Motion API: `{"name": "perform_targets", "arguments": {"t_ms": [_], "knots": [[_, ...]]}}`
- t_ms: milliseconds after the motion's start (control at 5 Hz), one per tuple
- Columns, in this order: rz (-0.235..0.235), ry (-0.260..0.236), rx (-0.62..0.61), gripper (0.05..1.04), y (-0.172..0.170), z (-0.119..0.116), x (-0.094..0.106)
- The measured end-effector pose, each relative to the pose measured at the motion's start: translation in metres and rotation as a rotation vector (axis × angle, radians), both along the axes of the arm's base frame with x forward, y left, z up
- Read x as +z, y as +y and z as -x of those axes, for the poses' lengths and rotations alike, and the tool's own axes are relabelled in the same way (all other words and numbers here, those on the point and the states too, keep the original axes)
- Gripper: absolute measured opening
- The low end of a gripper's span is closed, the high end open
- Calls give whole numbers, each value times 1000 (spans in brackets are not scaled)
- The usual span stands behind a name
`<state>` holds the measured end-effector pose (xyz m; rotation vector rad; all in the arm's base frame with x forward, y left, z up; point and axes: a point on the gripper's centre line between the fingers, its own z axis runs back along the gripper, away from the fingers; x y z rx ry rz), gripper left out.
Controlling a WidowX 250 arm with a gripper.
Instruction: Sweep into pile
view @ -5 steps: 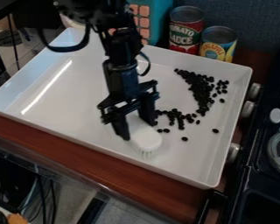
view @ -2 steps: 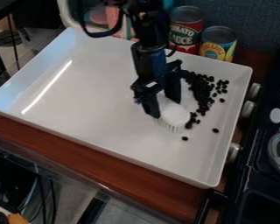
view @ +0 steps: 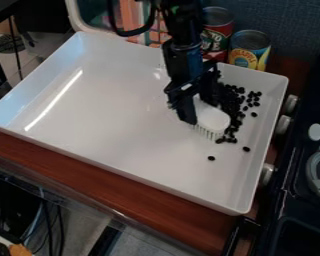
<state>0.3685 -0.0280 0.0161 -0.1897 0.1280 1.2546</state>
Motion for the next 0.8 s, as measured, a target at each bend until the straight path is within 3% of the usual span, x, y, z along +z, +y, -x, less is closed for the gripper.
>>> {"name": "perform_targets", "arguments": {"t_ms": [600, 800], "knots": [[25, -30, 16, 725, -8, -22, 7], [41, -15, 6, 725, -11, -21, 9]]}}
